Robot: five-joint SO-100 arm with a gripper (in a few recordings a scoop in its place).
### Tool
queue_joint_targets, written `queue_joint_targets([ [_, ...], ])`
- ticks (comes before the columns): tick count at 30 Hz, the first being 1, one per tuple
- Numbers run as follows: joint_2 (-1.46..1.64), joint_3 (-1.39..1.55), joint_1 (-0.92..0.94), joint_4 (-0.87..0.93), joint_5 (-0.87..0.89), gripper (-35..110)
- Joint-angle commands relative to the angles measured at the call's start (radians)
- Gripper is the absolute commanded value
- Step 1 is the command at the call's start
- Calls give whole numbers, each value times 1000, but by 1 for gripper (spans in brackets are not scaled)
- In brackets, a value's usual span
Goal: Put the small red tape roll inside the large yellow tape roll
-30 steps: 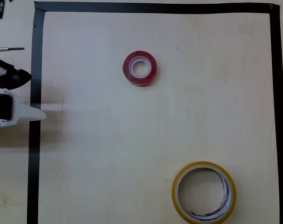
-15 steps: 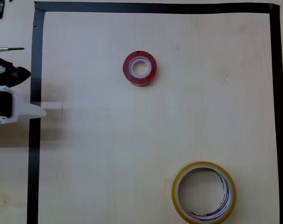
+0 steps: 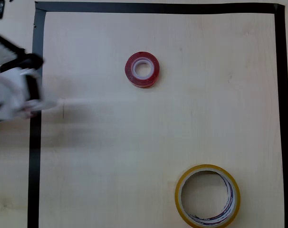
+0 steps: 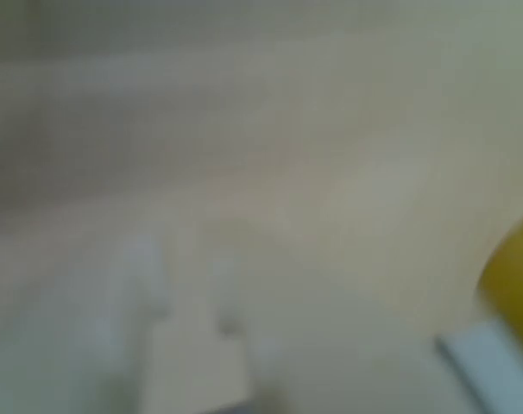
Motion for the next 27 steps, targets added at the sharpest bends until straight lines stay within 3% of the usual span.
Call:
queue_joint_targets([
  [1,-219,-204,-86,-101,-69,0],
  [10,-342,-407,-149,-161,-64,0],
  [27,-618,-508,-150,-348,-61,3],
])
